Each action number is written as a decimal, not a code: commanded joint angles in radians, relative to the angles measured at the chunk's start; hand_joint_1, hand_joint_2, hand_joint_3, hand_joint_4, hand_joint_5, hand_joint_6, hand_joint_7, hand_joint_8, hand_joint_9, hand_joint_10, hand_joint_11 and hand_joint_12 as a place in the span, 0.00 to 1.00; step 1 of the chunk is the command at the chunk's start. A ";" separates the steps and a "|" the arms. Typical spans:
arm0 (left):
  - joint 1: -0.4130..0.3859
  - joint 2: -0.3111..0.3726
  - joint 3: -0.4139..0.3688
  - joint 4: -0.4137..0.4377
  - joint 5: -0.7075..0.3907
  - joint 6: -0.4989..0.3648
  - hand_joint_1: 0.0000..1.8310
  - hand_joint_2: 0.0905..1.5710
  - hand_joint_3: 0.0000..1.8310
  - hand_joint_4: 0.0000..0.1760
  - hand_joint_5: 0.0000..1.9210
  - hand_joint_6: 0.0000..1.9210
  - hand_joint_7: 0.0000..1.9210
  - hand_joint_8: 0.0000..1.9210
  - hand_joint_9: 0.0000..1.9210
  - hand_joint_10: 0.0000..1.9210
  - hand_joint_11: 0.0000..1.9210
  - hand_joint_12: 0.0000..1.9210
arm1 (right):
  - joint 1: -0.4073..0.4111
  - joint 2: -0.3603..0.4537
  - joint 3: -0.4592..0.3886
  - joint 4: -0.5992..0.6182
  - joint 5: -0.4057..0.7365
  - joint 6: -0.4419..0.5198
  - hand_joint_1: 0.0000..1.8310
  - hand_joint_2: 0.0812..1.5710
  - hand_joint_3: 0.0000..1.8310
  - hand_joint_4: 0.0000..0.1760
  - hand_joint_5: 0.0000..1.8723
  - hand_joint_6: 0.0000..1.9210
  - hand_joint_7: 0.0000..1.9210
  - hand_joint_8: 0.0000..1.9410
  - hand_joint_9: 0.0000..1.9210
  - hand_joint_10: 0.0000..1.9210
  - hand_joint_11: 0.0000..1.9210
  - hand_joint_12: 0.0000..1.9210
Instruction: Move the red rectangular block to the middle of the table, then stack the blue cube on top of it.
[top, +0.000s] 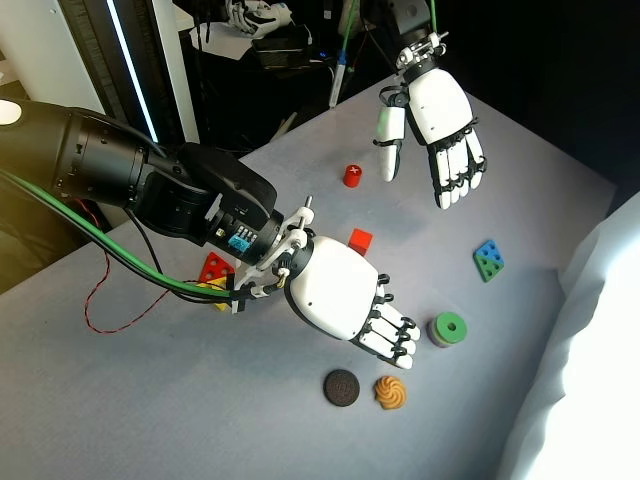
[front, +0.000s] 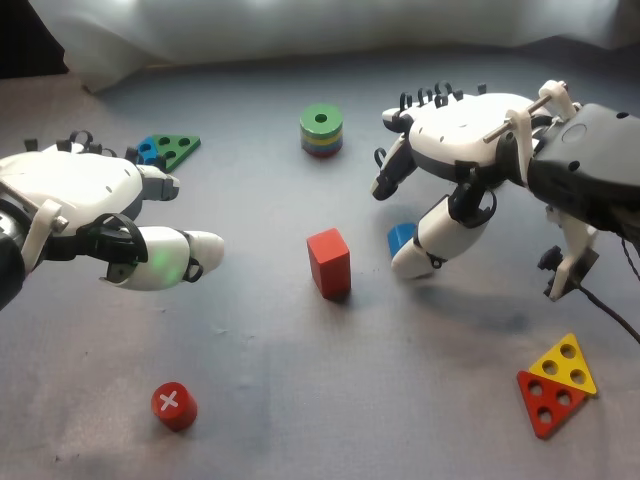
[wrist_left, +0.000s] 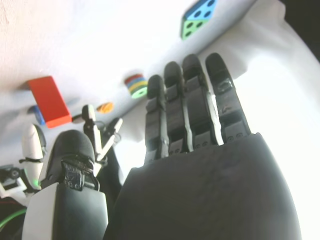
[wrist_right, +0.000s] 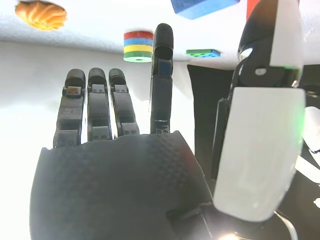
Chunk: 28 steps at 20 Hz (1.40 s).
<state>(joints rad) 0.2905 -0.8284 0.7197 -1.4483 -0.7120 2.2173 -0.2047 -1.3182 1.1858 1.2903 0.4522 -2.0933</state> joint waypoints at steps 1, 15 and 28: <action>-0.012 0.016 -0.004 0.048 -0.055 0.001 0.05 0.79 0.00 0.00 0.18 0.00 0.19 0.00 0.16 0.00 0.00 0.28 | -0.002 0.006 0.007 -0.033 0.049 0.000 0.46 0.44 0.00 0.13 0.39 0.02 0.00 0.00 0.00 0.00 0.00 0.00; -0.026 0.015 -0.020 0.038 -0.071 0.001 0.04 0.79 0.00 0.00 0.19 0.00 0.21 0.00 0.17 0.00 0.00 0.31 | -0.014 -0.014 0.036 -0.033 0.018 -0.011 0.46 0.44 0.00 0.01 0.41 0.02 0.00 0.00 0.00 0.00 0.00 0.00; -0.027 0.015 -0.022 0.032 -0.071 0.005 0.06 0.79 0.00 0.00 0.19 0.00 0.21 0.00 0.18 0.00 0.00 0.31 | -0.036 -0.021 0.035 -0.036 0.008 -0.056 0.49 0.44 0.00 0.00 0.48 0.03 0.00 0.00 0.00 0.00 0.00 0.00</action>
<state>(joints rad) 0.2749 -0.8284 0.7006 -1.4677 -0.7341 2.2211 -0.2359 -1.3449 1.2186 1.2747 0.4397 -2.1410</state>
